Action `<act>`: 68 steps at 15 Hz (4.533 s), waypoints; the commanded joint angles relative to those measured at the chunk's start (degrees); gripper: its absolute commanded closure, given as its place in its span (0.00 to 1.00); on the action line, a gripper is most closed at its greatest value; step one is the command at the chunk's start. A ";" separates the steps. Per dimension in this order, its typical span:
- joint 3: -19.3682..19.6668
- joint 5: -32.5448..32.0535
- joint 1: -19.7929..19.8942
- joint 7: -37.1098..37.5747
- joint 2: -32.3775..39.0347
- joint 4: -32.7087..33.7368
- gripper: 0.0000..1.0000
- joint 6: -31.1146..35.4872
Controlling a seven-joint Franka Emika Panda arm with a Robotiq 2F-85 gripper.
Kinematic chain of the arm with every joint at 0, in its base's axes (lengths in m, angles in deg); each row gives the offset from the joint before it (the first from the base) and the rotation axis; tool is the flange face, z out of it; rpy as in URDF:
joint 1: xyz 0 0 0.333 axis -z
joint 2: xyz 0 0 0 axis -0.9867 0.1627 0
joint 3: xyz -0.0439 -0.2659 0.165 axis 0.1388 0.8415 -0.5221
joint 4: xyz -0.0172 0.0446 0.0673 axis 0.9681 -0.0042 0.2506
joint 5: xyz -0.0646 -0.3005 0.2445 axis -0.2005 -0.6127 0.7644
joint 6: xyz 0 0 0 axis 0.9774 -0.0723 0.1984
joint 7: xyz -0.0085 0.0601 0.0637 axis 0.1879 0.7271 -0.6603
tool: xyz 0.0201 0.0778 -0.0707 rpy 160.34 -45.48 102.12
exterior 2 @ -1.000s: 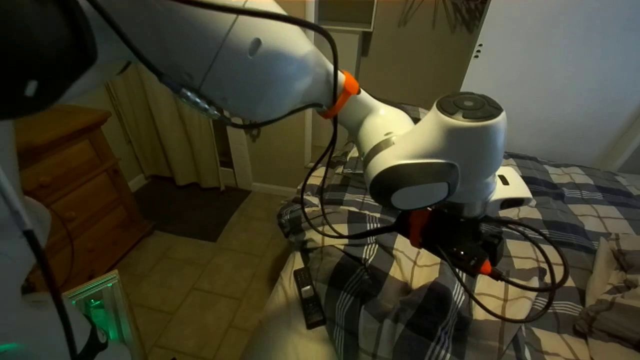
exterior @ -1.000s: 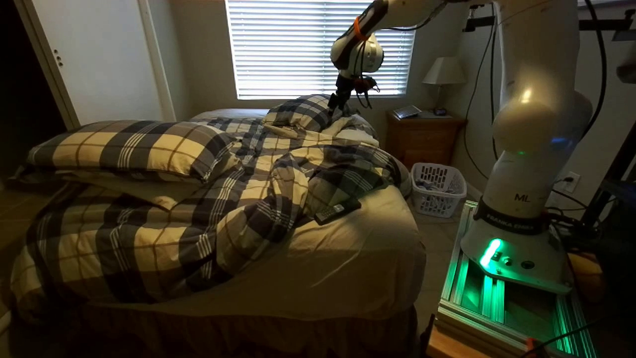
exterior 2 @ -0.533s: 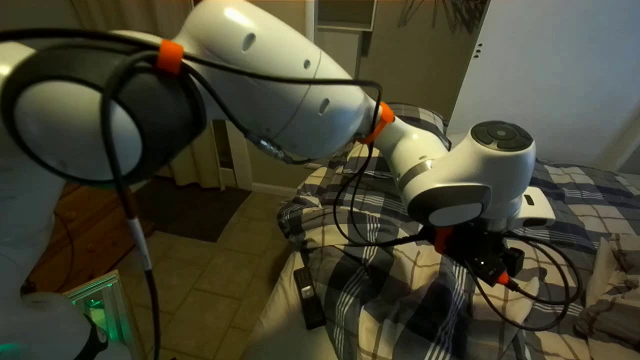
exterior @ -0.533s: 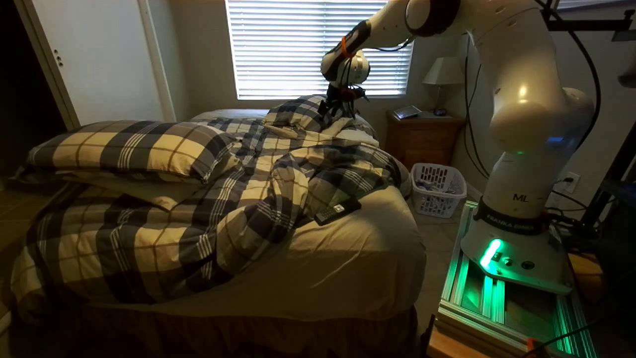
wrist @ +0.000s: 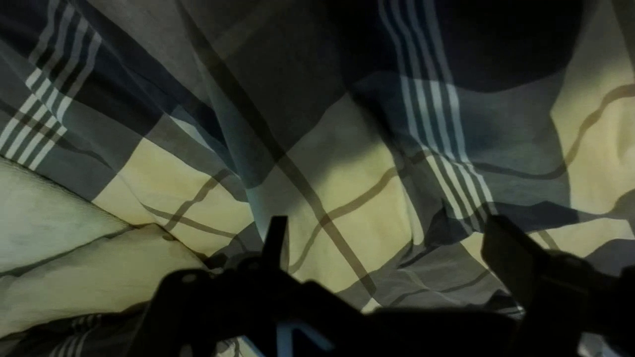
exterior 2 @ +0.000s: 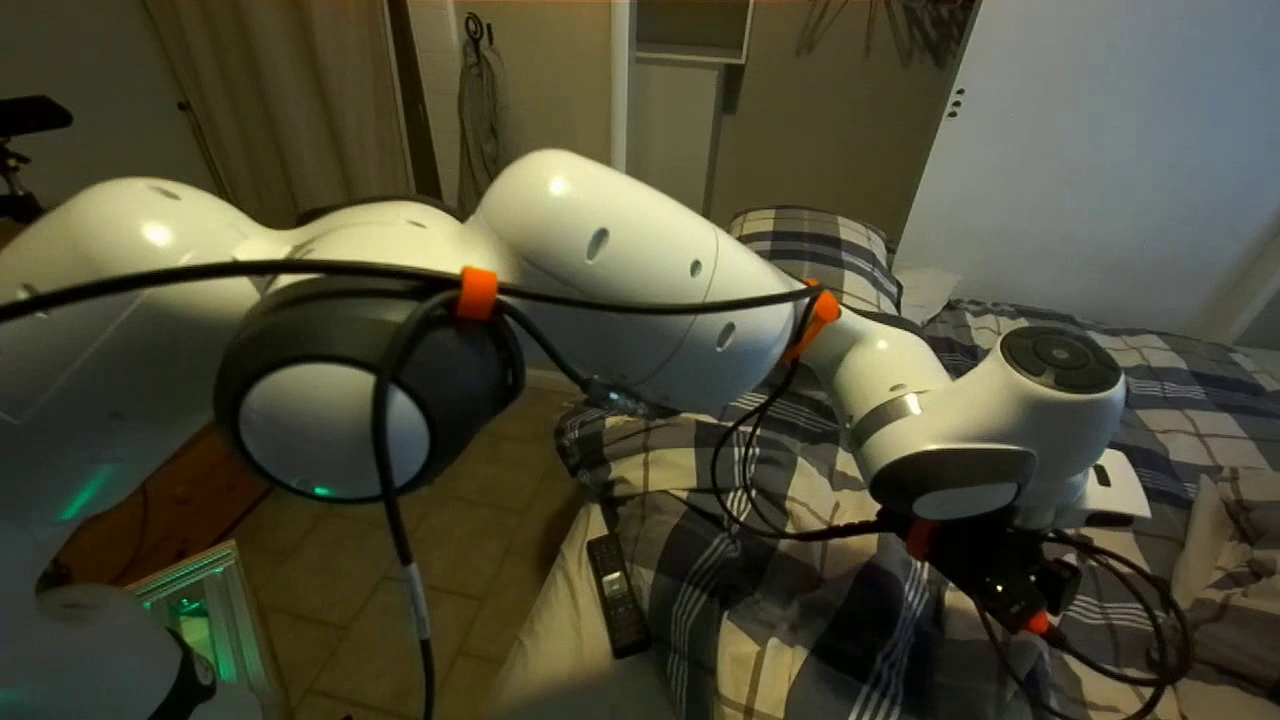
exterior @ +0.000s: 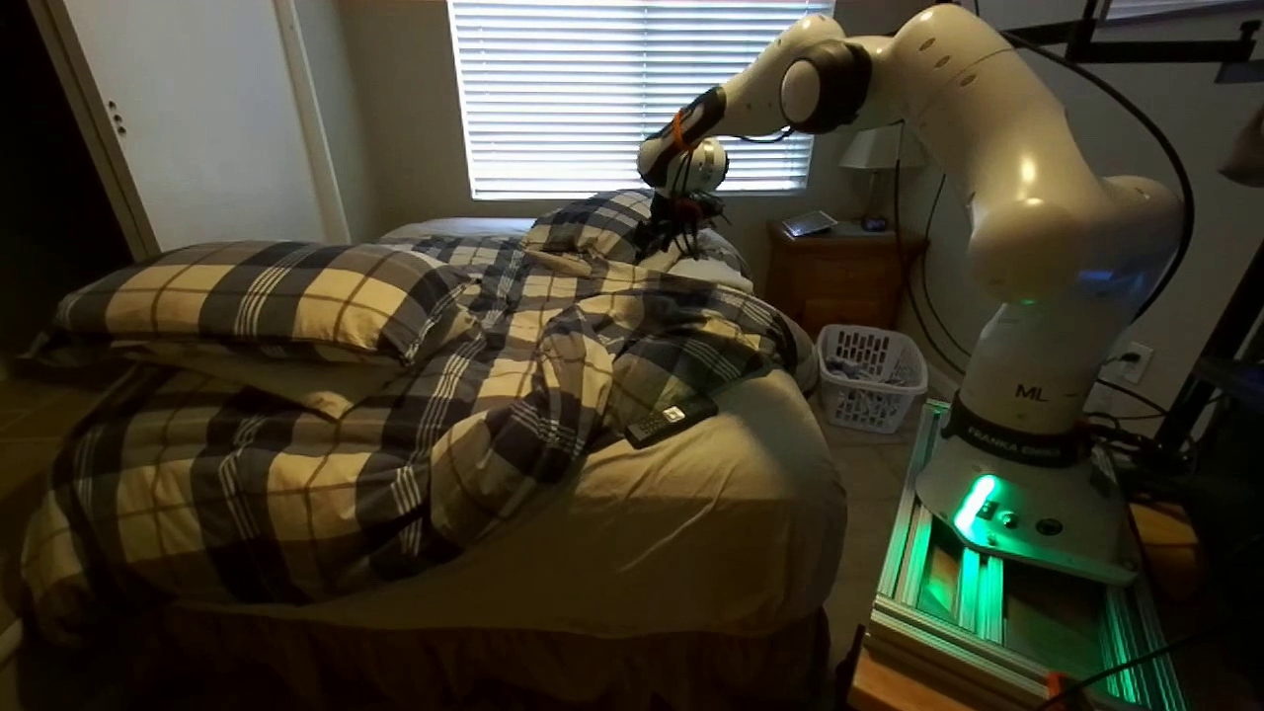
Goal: Move the remote forward, then put the blanket on the remote
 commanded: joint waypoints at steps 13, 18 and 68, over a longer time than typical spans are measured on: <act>-0.48 -5.65 4.21 -0.10 19.42 27.83 0.00 -6.89; -4.61 -4.44 5.95 -1.28 23.16 32.79 0.32 -9.26; 1.47 -25.77 -0.92 -22.03 -25.48 -25.40 1.00 -42.66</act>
